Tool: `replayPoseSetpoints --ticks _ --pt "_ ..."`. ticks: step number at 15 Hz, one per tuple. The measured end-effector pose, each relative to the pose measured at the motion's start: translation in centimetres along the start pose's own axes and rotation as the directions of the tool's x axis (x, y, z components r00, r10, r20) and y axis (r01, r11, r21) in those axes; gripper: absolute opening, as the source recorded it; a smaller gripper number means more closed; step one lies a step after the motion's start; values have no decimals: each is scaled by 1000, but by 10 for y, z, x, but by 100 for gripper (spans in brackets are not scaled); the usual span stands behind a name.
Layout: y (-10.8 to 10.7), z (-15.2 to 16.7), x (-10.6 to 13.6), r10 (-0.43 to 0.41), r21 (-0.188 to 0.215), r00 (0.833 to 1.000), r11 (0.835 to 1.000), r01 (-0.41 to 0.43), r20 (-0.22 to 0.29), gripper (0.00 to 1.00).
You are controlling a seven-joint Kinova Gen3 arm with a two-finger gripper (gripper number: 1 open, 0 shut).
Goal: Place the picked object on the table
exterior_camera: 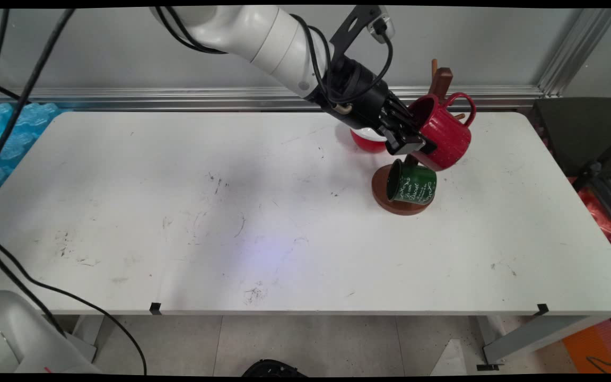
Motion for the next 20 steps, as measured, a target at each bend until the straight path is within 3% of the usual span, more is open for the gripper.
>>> replayPoseSetpoints --ticks 8,14,20 --pt "18 -19 9 0 -31 1000 1000 0 17 0" --pt "12 -52 -3 38 -40 994 999 -34 101 0" --pt "-10 -86 -21 95 -32 975 995 -90 201 0"
